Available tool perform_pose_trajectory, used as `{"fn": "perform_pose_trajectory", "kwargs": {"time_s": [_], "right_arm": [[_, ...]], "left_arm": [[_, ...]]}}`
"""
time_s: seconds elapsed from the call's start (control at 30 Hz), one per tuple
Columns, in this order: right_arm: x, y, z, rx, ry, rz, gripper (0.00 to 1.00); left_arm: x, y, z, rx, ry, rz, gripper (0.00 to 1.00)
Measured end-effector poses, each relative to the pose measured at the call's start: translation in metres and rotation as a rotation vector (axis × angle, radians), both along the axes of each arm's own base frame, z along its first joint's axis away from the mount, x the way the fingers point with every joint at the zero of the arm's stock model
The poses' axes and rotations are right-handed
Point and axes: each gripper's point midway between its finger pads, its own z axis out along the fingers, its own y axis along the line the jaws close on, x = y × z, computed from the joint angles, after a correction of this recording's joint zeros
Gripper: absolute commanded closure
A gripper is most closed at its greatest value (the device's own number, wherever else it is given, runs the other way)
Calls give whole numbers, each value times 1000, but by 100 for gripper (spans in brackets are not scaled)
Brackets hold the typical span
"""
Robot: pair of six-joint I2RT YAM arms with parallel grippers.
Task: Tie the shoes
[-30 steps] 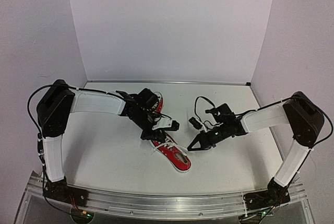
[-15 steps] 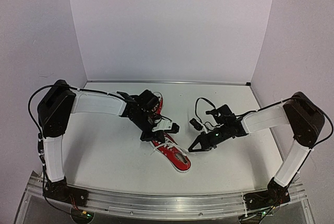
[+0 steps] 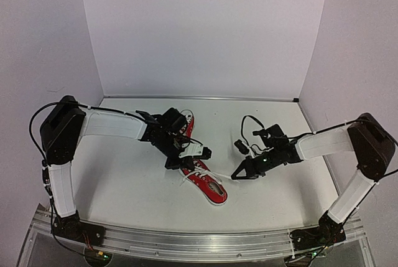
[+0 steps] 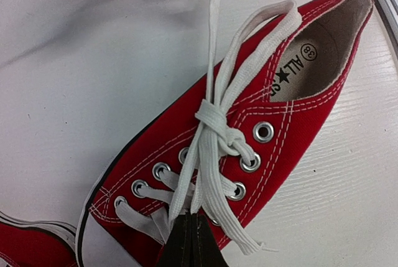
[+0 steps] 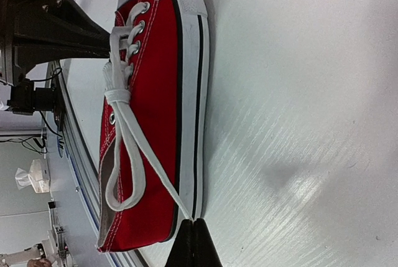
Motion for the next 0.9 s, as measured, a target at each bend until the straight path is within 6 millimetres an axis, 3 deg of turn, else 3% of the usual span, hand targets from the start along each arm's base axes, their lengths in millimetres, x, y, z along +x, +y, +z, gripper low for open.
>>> {"fn": "perform_pose_trajectory", "kwargs": {"time_s": [0.1, 0.2, 0.53, 0.9], "right_arm": [[0, -1, 0, -3, 6, -3, 67], [-2, -1, 0, -4, 17, -2, 57], [-8, 10, 53, 131, -10, 34, 52], [-24, 26, 25, 120, 83, 90, 58]], "left_arm": [[0, 0, 0, -1, 4, 7, 99], [0, 0, 0, -2, 7, 13, 97], [1, -1, -1, -6, 5, 18, 95], [2, -2, -1, -12, 1, 20, 94]]}}
